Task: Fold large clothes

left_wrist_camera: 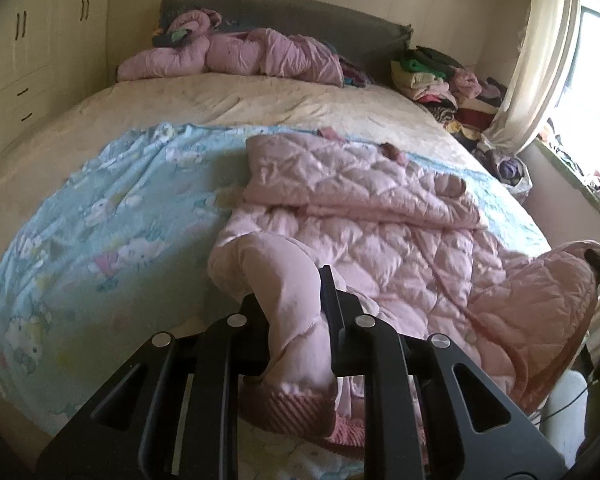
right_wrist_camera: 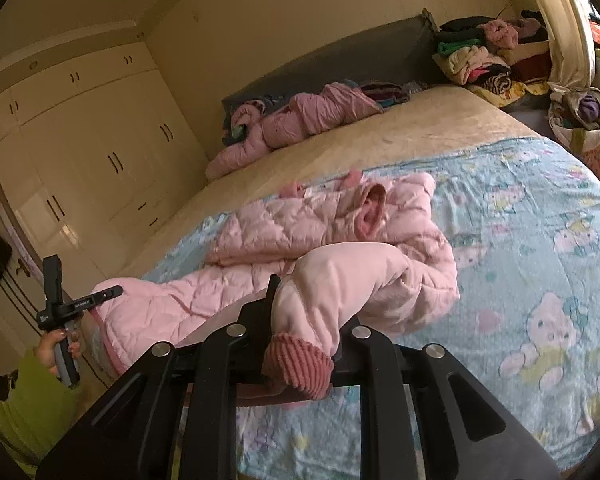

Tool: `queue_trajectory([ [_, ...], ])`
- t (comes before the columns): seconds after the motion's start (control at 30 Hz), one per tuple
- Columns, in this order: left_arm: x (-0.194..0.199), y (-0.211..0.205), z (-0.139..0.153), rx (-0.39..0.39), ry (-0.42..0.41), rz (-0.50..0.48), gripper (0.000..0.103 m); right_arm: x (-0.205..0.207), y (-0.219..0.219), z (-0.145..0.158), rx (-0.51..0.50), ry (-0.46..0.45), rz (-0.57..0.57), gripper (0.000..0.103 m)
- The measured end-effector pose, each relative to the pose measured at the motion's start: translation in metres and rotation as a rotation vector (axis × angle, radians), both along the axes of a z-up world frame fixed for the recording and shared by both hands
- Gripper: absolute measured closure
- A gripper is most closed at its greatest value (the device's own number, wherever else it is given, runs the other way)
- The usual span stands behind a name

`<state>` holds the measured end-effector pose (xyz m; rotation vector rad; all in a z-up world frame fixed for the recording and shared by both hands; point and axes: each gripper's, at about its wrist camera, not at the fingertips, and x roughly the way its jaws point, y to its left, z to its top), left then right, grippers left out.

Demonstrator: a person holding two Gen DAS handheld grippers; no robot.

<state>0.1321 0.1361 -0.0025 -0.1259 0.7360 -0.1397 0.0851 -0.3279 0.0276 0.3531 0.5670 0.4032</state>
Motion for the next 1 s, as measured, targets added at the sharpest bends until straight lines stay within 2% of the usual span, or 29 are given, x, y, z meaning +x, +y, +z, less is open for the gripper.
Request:
queue_trajectory([
  [0.63,0.073,-0.014,0.045,0.062,-0.086,0.022,0.092,0.081,-0.013,0.045,-0.007,-0.08,-0.07,0.087],
  [1.0,0.117,-0.005,0.057,0.055,-0.104,0.046,0.092,0.135,-0.024,0.054,0.005,-0.065,-0.14,0.087],
])
